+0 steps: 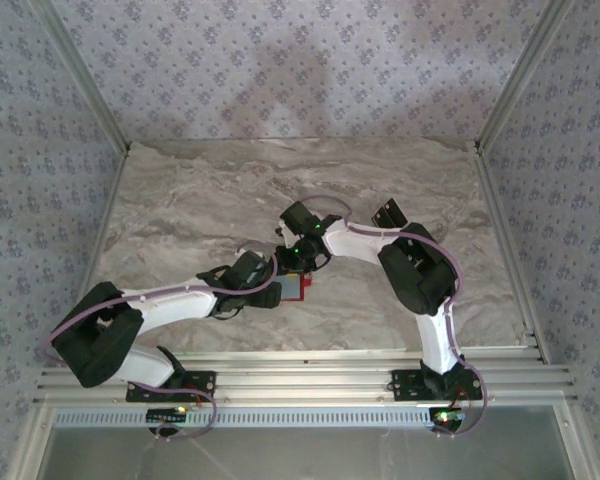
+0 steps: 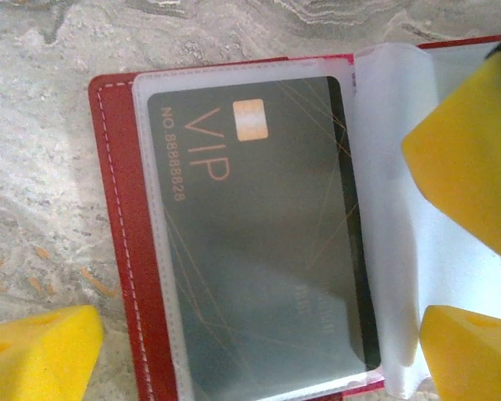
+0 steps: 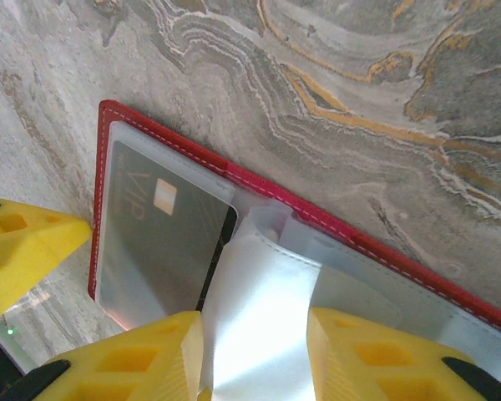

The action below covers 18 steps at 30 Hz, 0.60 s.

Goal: Put the credit cards into the card holder

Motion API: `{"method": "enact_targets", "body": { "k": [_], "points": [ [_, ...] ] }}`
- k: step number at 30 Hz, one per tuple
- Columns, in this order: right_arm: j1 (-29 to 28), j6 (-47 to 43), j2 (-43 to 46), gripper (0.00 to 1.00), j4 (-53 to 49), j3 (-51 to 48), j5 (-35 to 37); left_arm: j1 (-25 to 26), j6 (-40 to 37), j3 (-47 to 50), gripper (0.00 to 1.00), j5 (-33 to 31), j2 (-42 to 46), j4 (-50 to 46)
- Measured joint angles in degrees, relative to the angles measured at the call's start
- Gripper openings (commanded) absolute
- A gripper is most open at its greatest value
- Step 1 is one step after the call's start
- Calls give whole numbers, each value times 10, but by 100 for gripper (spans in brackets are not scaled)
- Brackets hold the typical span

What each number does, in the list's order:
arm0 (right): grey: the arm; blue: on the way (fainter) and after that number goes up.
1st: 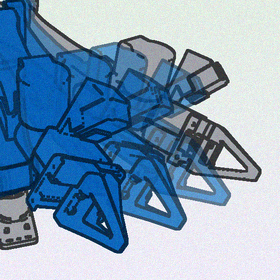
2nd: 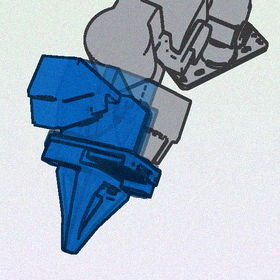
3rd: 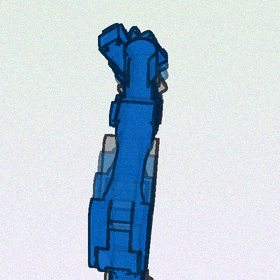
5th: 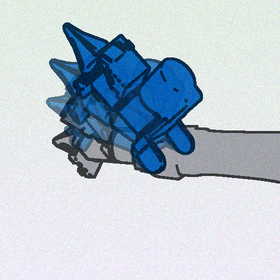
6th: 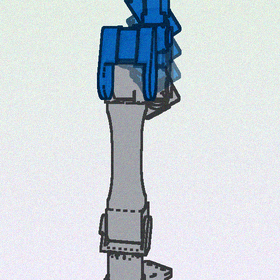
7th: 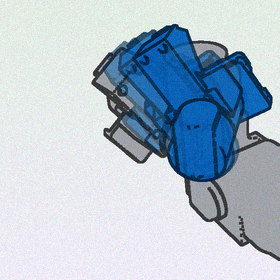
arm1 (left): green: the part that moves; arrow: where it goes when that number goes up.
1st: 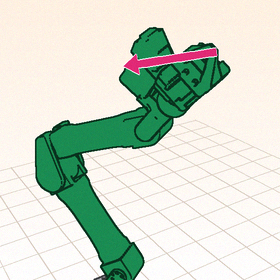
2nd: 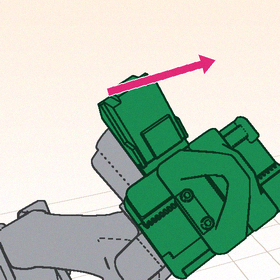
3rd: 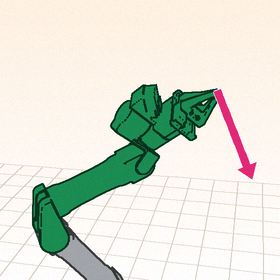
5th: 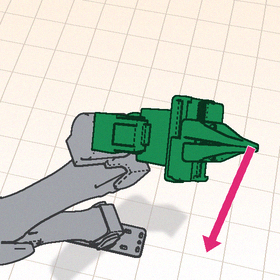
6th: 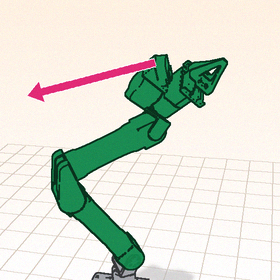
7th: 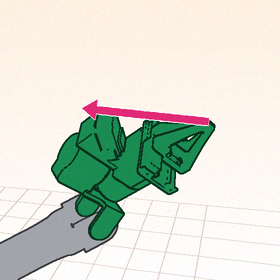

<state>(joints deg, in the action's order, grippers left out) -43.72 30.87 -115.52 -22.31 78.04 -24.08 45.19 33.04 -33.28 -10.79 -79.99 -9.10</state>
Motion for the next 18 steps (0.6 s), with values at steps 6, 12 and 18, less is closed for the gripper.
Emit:
{"method": "enact_targets", "body": {
  "k": [6,12,18],
  "points": [
    [9,10,48,46,3,-18,3,0,0,0,98,-2,-1,0],
    [12,22,71,46,24,-58,5,0,0,0,98,-4,-1,0],
    [10,33,71,46,31,-90,7,0,0,0,98,-6,-1,0]
  ]
}}
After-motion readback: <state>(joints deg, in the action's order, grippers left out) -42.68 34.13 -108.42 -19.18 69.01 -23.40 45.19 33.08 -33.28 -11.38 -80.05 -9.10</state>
